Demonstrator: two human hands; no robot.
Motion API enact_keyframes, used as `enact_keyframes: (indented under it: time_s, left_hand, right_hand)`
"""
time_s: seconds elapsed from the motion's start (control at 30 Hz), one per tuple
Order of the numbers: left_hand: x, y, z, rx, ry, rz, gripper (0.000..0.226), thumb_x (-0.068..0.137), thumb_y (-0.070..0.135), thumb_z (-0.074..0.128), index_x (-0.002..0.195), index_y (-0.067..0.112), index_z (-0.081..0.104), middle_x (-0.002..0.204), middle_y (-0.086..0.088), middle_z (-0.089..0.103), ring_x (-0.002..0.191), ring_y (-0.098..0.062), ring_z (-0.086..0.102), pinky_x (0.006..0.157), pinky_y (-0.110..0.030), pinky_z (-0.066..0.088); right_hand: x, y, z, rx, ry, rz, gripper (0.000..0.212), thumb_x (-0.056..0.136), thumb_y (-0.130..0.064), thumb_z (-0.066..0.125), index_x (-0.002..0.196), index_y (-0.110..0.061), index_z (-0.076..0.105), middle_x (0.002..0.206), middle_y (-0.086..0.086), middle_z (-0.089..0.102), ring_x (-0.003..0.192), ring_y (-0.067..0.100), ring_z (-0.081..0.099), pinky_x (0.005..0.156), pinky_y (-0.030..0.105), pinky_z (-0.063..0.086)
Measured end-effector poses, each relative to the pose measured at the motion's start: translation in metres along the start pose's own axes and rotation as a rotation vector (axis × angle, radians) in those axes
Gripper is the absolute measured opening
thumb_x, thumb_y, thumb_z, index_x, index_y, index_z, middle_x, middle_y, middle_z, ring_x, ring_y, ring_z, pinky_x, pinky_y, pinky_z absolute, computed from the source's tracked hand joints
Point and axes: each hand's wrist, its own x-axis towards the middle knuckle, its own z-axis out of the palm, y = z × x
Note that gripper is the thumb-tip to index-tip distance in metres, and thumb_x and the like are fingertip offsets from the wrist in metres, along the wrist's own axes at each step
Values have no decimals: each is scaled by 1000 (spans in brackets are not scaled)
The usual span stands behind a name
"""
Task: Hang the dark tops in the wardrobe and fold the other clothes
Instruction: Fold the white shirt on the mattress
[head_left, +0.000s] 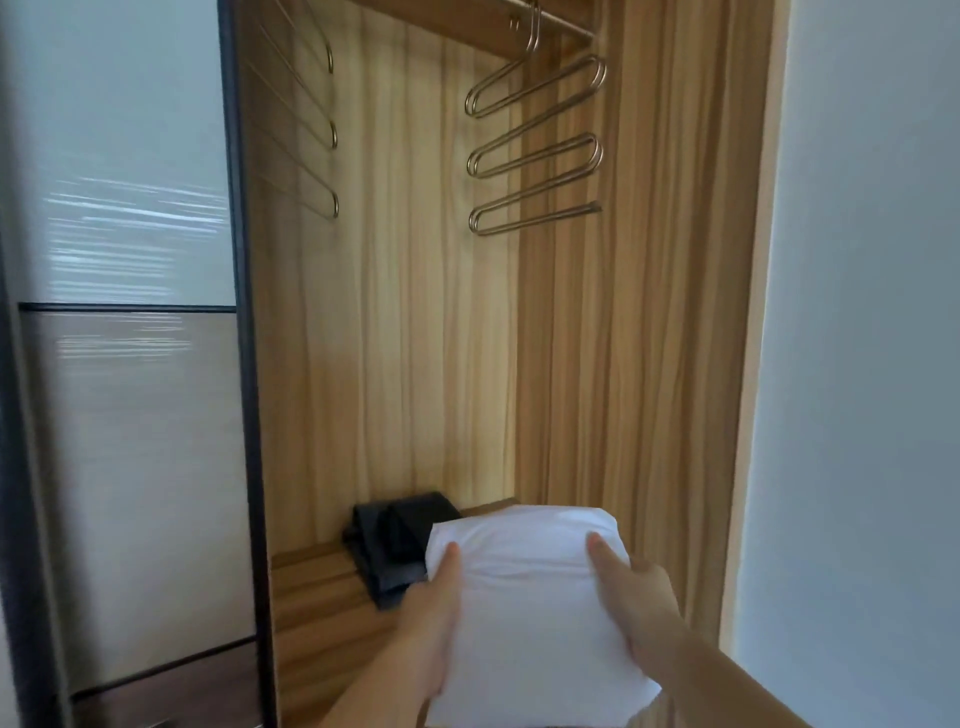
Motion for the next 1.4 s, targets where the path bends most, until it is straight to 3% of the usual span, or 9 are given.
enact_keyframes:
  time_s: [0.13,0.4,0.57,0.73,0.93,1.07,1.23,1.33,1.4]
  left_hand:
    - [39,-26,-4,-41,47,-90,66,90,62,51,130,9,54,105,-10,64,94,-30,62,89,-40,51]
    - [161,-76,-15,15,234,-284,72,93,66,39,141,13,48,147,-13,45,129,-31,47,107,-37,39]
    - [233,-96,-24,87,302,-378,73,95,65,32,146,13,41,146,-13,46,122,-32,51,103,-40,39]
    - [295,-95,-27,264,337,-326,66,100,56,32,148,10,36,150,-16,39,133,-35,43,111,-41,35]
    - [324,-90,-26,305,300,-332,57,99,54,38,123,8,61,112,-13,64,91,-26,62,72,-31,46]
    - [315,-87,-33,438,204,-313,56,98,53,36,123,9,59,105,-10,65,92,-24,62,81,-31,48]
    - [302,-90,-39,1125,425,242,50,93,52,43,135,25,39,140,-4,41,124,-24,44,99,-38,40]
    - [292,-94,-25,1274,286,601,55,89,59,26,140,38,31,153,3,27,139,-21,26,109,-43,26]
    - [287,-109,-16,1292,161,568,64,87,64,16,147,41,24,161,6,14,147,-20,11,116,-44,15]
  right_hand:
    - [45,37,30,-66,-72,1,35,89,-43,62,105,-13,64,92,3,66,81,18,62,65,29,47]
    - [159,121,118,-283,-187,225,67,90,-60,52,129,-5,54,108,10,58,87,25,56,78,37,44]
    - [227,175,188,-362,-245,419,80,92,-59,48,151,-12,23,154,18,28,137,40,32,110,54,25]
    - [285,202,230,-453,-275,333,62,97,-39,51,144,-3,33,134,22,44,129,43,39,99,47,34]
    - [317,207,234,-681,-387,237,68,94,-52,48,143,-6,37,129,17,53,102,32,54,77,35,36]
    - [306,197,222,-858,-395,135,65,94,-55,43,139,-8,43,125,15,57,104,31,57,79,33,39]
    - [276,181,202,-1092,-265,-186,68,91,-63,34,143,-19,30,134,9,46,115,31,52,93,45,47]
    - [248,176,204,-1103,-333,-589,63,92,-61,21,147,-30,22,149,1,29,134,26,34,106,44,31]
    - [232,180,205,-1164,-468,-674,65,92,-61,10,150,-34,22,156,-3,26,143,21,24,115,43,19]
